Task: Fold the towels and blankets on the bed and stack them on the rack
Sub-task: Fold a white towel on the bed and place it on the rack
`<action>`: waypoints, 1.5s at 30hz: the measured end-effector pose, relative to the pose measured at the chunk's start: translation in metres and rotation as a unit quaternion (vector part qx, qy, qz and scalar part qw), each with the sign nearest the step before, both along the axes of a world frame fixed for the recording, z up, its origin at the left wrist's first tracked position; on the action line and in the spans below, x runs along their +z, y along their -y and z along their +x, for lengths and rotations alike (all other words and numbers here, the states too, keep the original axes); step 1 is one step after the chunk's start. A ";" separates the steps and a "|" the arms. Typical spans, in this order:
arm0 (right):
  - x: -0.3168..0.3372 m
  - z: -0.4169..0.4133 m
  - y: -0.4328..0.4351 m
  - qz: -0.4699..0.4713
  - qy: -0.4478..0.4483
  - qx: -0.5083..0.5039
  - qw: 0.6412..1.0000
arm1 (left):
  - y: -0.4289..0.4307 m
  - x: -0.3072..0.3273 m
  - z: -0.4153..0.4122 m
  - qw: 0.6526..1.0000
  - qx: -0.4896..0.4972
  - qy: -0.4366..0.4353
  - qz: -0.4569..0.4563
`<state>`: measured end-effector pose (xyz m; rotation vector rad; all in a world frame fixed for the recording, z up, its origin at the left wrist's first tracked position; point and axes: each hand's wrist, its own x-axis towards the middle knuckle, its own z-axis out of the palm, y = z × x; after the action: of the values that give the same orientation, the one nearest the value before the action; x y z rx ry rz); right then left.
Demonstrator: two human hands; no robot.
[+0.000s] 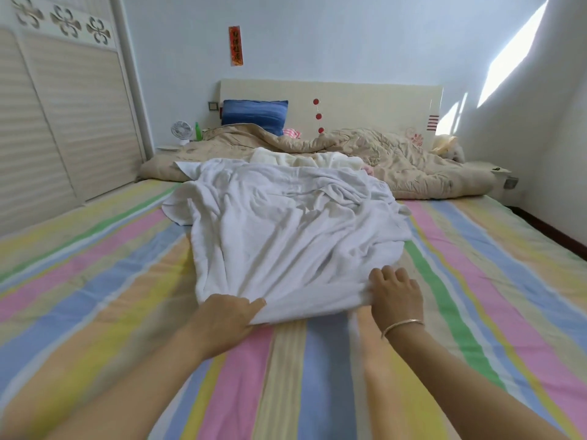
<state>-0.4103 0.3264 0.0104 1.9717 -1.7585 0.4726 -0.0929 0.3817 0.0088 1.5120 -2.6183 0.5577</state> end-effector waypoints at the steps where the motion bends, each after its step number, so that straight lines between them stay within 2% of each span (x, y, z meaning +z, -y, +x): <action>1: 0.001 -0.001 0.001 0.008 0.033 -0.019 0.999 | -0.004 0.000 0.005 1.000 -0.009 -0.013 -0.016; 3: 0.004 -0.002 0.006 0.020 0.154 -0.064 0.986 | -0.012 0.003 0.011 0.997 -0.011 -0.054 -0.060; 5: 0.011 -0.001 0.008 0.061 0.323 -0.097 0.939 | -0.018 0.005 0.015 0.994 -0.015 -0.069 -0.088; 7: 0.016 0.002 0.007 0.073 0.477 -0.049 0.875 | -0.021 0.006 0.021 0.990 -0.022 -0.070 -0.123; 9: 0.022 0.005 0.003 0.064 0.559 0.044 0.826 | -0.021 0.000 0.032 0.989 -0.004 -0.080 -0.122; 10: 0.026 0.005 -0.001 0.054 0.562 0.088 0.821 | -0.021 -0.006 0.037 0.991 0.023 -0.078 -0.104; 12: 0.032 0.002 -0.013 0.058 0.500 0.168 0.847 | -0.027 -0.009 0.043 0.987 0.117 -0.095 -0.048; 13: 0.035 -0.002 -0.021 0.086 0.431 0.203 0.875 | -0.030 -0.007 0.044 0.971 0.189 -0.143 -0.014; 14: 0.037 -0.007 -0.028 0.139 0.328 0.221 0.908 | -0.031 -0.005 0.044 0.947 0.267 -0.176 0.036; 15: 0.038 -0.011 -0.037 0.207 0.201 0.211 0.934 | -0.033 -0.003 0.041 0.931 0.305 -0.180 0.094; 16: 0.037 -0.015 -0.045 0.273 0.074 0.172 0.944 | -0.033 -0.003 0.034 0.929 0.305 -0.143 0.149; 17: 0.035 -0.018 -0.052 0.317 -0.017 0.132 0.939 | -0.032 -0.001 0.022 0.935 0.280 -0.099 0.191; 18: 0.031 -0.022 -0.058 0.349 -0.052 0.109 0.929 | -0.034 0.000 0.003 0.945 0.236 -0.067 0.215; 20: 0.023 -0.028 -0.062 0.399 -0.007 0.091 0.912 | -0.040 0.004 -0.041 0.963 0.139 -0.065 0.224; 22: 0.018 -0.036 -0.067 0.413 0.038 0.086 0.906 | -0.044 0.007 -0.086 0.971 0.039 -0.099 0.214; 24: 0.011 -0.047 -0.070 0.389 0.018 0.100 0.916 | -0.041 0.001 -0.118 0.971 -0.029 -0.135 0.195; 26: 0.002 -0.063 -0.075 0.353 0.003 0.119 0.928 | -0.040 -0.005 -0.142 0.968 -0.046 -0.162 0.184; 28: -0.009 -0.078 -0.080 0.336 0.044 0.100 0.936 | -0.040 -0.007 -0.153 0.966 -0.030 -0.199 0.165; 31: -0.024 -0.102 -0.086 0.332 0.214 0.042 0.918 | -0.036 -0.011 -0.157 0.952 -0.018 -0.235 0.198; 34: -0.031 -0.108 -0.089 0.307 0.425 0.066 0.849 | -0.036 -0.010 -0.152 0.930 -0.013 -0.253 0.267; 37: -0.030 -0.104 -0.079 0.271 0.617 0.075 0.735 | -0.040 -0.008 -0.155 0.913 -0.003 -0.272 0.305; 39: -0.018 -0.094 -0.073 0.239 0.705 0.093 0.662 | -0.042 -0.002 -0.161 0.877 -0.009 -0.346 0.333; 40: -0.011 -0.090 -0.070 0.230 0.724 0.090 0.644 | -0.042 0.002 -0.164 0.859 -0.011 -0.380 0.343; 41: -0.001 -0.086 -0.068 0.223 0.722 0.074 0.651 | -0.041 0.006 -0.168 0.848 -0.010 -0.404 0.343; 42: 0.008 -0.085 -0.066 0.218 0.704 0.056 0.674 | -0.039 0.009 -0.173 0.846 -0.005 -0.418 0.330; 44: 0.026 -0.088 -0.062 0.218 0.653 0.047 0.724 | -0.034 0.014 -0.181 0.856 0.021 -0.430 0.285; 45: 0.035 -0.095 -0.061 0.222 0.608 0.057 0.760 | -0.032 0.015 -0.186 0.863 0.044 -0.431 0.260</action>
<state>-0.5053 0.3877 0.0455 2.2391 -2.6417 1.8580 -0.2788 0.4136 0.0235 1.4859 -2.0190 -0.7450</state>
